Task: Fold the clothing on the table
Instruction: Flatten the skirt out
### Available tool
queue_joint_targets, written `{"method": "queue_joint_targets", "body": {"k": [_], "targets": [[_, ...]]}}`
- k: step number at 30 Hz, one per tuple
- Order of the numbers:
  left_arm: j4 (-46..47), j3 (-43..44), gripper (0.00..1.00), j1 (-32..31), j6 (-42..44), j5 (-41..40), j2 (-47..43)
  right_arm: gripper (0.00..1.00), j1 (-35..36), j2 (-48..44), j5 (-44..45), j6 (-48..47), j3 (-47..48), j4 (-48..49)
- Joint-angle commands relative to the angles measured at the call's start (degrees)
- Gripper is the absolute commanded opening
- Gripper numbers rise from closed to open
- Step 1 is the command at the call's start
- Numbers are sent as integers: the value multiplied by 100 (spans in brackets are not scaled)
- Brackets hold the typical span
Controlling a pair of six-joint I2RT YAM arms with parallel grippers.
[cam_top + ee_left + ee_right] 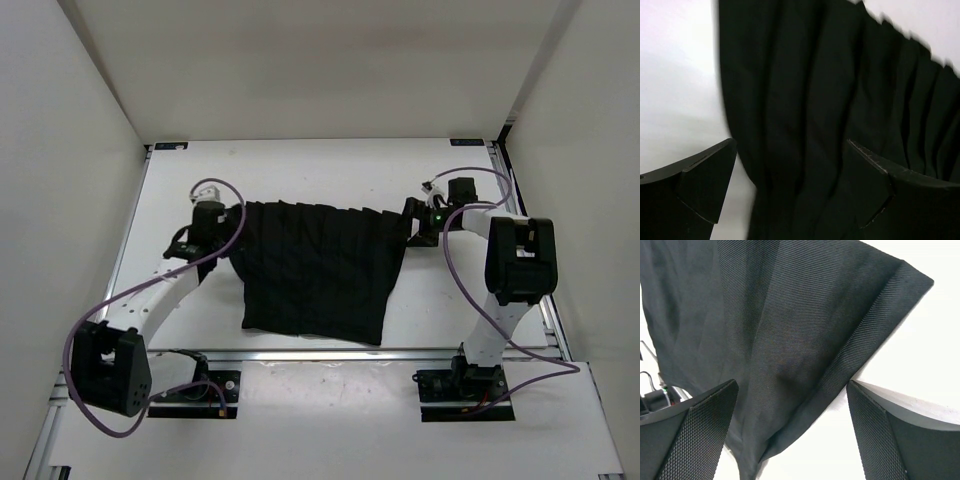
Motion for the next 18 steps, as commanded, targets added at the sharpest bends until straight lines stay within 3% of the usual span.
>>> {"method": "queue_joint_targets", "body": {"k": [1,10,18], "targets": [[-483,-59,99,-768,-204,126,-52,94,25,-14,114,89,-209,-124],[-713,-340,99,-718,-354,-16,-430,88,404,-242,1572,-157,-42,-475],[-871,-341,99,-331,-152,46,-738,93,929,-989,2750,-421,160,-1082]]}}
